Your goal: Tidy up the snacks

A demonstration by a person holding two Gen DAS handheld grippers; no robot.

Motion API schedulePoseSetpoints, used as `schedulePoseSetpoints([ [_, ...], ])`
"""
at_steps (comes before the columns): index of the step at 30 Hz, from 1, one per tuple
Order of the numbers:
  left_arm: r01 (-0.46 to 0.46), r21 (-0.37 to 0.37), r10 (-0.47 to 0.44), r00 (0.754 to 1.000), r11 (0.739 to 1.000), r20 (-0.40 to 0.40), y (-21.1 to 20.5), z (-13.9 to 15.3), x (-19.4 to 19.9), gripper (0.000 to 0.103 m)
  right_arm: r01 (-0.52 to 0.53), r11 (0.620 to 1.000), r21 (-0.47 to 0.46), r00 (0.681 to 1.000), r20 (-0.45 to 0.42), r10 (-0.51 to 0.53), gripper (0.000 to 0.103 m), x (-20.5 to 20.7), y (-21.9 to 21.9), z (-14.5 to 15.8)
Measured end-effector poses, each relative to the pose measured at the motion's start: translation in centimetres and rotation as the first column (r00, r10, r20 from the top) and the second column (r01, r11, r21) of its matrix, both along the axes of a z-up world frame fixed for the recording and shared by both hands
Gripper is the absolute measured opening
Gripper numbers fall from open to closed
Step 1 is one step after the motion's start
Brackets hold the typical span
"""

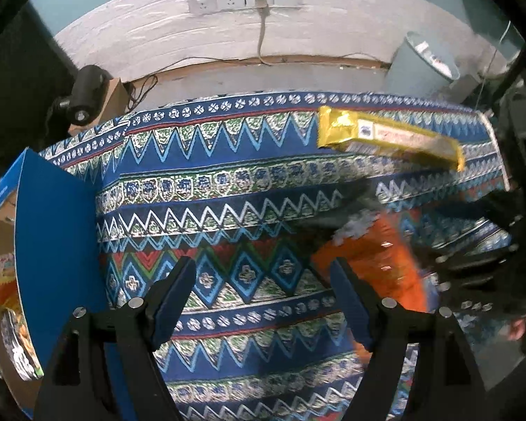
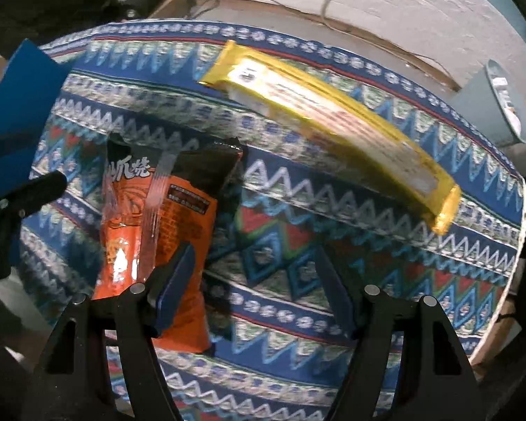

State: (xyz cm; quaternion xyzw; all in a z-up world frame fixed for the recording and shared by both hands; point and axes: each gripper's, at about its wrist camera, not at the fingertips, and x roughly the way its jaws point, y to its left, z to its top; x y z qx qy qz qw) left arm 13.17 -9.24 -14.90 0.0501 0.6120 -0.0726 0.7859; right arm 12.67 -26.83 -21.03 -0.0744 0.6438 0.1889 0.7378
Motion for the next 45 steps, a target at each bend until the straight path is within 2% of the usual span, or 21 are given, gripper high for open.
schedulePoseSetpoints([
  [4,0.004,-0.04,-0.004,1.0,0.999,0.003,-0.7,0.7,-0.4,0.081,0.006,1.0,0.026,1.0,-0.002,-0.006,0.072,0.1,0.1,0.7],
  [8,-0.012,-0.083,0.012,1.0,0.997,-0.007,-1.7,0.7,-0.5,0.086,-0.006,1.0,-0.026,0.999,0.045,0.007,0.072,-0.1,-1.3,1.9],
  [13,-0.064,-0.126,0.057,0.997,0.99,-0.059,-3.6,-0.6,-0.1,0.086,-0.015,0.996,-0.082,0.997,0.078,0.022,0.072,-0.3,-3.0,2.5],
  [19,-0.128,-0.092,0.119,0.988,0.987,-0.1,-4.6,-2.4,0.1,0.087,-0.097,0.985,-0.145,0.982,0.147,0.118,0.072,0.8,-4.8,2.7],
  [25,-0.118,-0.083,0.108,0.987,0.99,-0.12,-5.3,-4.0,-0.2,0.093,-0.176,0.966,-0.19,0.96,0.182,0.211,0.072,2.9,-4.7,2.0],
  [31,-0.082,-0.071,0.068,0.981,0.994,-0.184,-6.1,-6.8,-0.9,0.093,-0.229,0.951,-0.209,0.941,0.201,0.271,0.072,5.3,-3.2,0.7],
  [35,-0.071,-0.07,0.056,0.98,0.995,-0.191,-5.8,-7.7,-1.4,0.093,-0.268,0.935,-0.234,0.927,0.201,0.316,0.072,6.6,-2.2,-0.3],
  [38,-0.057,-0.078,0.042,0.982,0.995,-0.184,-5.2,-7.8,-1.8,0.086,-0.271,0.936,-0.225,0.927,0.2,0.316,0.072,7.3,-1.9,-0.9],
  [40,-0.047,-0.075,0.033,0.983,0.996,-0.182,-4.8,-7.9,-2.0,0.07,-0.27,0.936,-0.225,0.926,0.204,0.316,0.072,7.4,-1.7,-1.0],
  [42,-0.03,-0.056,0.019,0.982,0.998,-0.186,-4.2,-8.1,-2.0,0.067,-0.264,0.94,-0.217,0.93,0.199,0.308,0.071,7.5,-1.7,-1.3],
  [45,-0.003,-0.046,-0.004,0.986,0.999,-0.168,-3.7,-7.9,-2.7,0.064,-0.259,0.941,-0.217,0.935,0.19,0.301,0.062,7.3,-1.5,-1.7],
])
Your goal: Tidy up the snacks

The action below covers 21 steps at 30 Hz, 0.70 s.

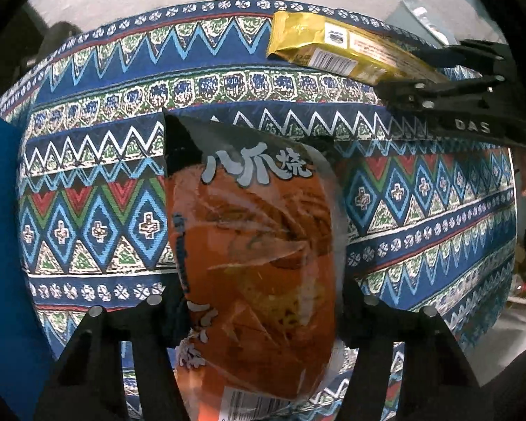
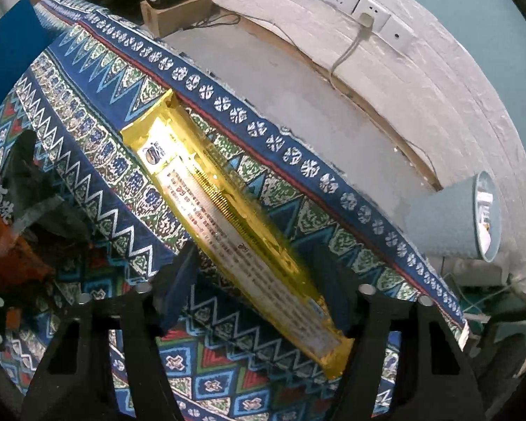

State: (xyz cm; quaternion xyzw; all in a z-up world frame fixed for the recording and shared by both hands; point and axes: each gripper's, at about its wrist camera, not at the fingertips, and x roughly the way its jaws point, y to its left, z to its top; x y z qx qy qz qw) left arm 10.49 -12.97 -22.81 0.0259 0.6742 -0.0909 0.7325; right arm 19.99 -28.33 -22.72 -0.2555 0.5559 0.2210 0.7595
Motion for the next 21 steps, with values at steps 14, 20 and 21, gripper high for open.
schedulePoseSetpoints([
  [14,0.053,0.099,-0.063,0.993,0.994,0.097,3.1,2.6,-1.5,0.052,0.03,0.999,0.021,0.996,-0.085,-0.028,0.031,-3.5,1.3,-0.6],
  [20,0.074,0.146,-0.095,0.985,0.987,0.147,4.2,3.7,-1.8,0.052,0.103,0.994,0.038,0.987,-0.131,-0.097,0.031,-6.1,1.1,-0.5],
  [21,0.078,0.149,-0.101,0.983,0.986,0.154,4.3,4.0,-2.0,0.052,0.118,0.992,0.041,0.984,-0.137,-0.111,0.031,-6.5,0.9,-0.4],
])
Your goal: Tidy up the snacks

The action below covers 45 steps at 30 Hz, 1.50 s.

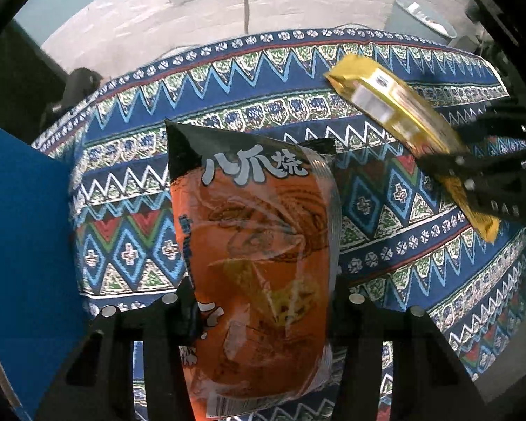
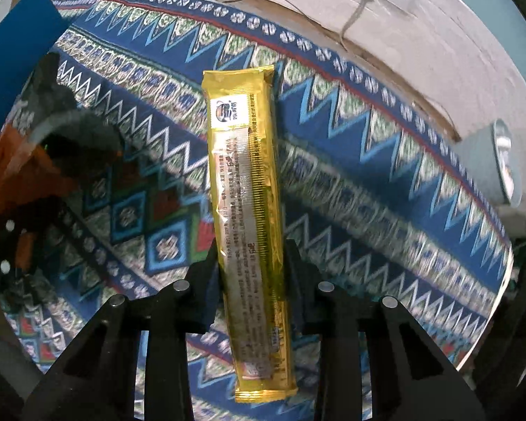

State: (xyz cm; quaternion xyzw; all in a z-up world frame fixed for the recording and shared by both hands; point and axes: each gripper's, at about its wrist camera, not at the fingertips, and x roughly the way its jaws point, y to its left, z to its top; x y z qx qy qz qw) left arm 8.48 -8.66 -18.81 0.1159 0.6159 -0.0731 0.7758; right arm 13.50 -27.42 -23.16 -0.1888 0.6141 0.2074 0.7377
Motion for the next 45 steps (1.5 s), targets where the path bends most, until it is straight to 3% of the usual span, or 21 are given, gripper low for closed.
schedulePoseSetpoints([
  [12,0.026,0.01,-0.027,0.997,1.0,0.07,1.4,3.7,-3.0,0.051,0.056,0.998,0.006,0.998,-0.003,-0.056,0.031,-6.4,-0.7,2.3],
  [22,0.029,-0.002,-0.029,0.989,1.0,0.147,3.2,7.8,-6.5,0.051,0.102,0.993,0.065,0.993,0.046,-0.105,0.031,-9.9,0.0,7.8],
  [32,0.049,0.011,-0.05,0.966,0.999,0.255,4.5,11.6,-8.4,0.051,0.066,0.985,0.162,0.991,0.107,-0.084,0.031,-10.7,4.0,14.0],
  [45,0.04,0.007,-0.04,0.937,0.999,0.347,7.8,15.8,-10.6,0.051,-0.007,0.963,0.27,0.989,0.142,-0.033,0.031,-9.5,9.4,17.1],
])
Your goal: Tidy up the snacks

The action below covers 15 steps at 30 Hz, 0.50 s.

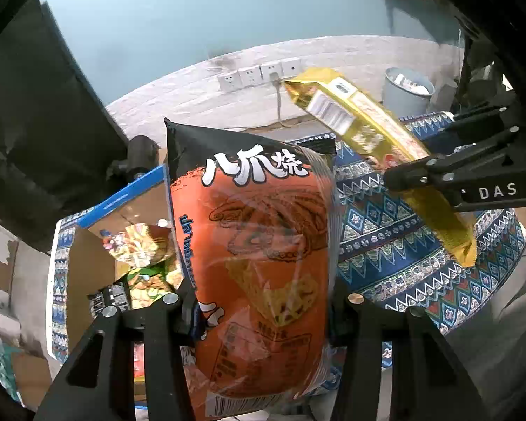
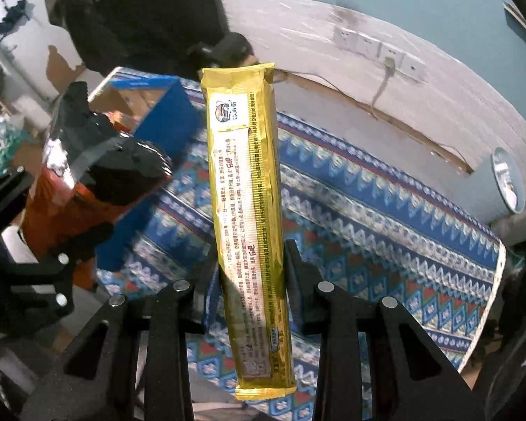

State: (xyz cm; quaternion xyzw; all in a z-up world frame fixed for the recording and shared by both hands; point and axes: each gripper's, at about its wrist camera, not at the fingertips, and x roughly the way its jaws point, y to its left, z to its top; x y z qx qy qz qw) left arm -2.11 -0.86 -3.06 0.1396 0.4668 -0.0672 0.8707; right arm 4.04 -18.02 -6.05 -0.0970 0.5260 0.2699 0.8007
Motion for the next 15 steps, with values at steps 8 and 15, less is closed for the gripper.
schedulePoseSetpoints([
  [8,-0.036,-0.02,0.036,0.999,0.999,0.023,3.0,1.0,-0.3,0.051,-0.072,0.995,0.064,0.997,-0.004,0.072,0.031,0.4,4.9,1.4],
  [15,-0.112,-0.049,0.113,0.993,0.993,0.025,7.0,1.4,-0.2,0.051,-0.109,0.988,0.105,0.994,-0.016,0.111,0.028,1.3,8.7,2.0],
])
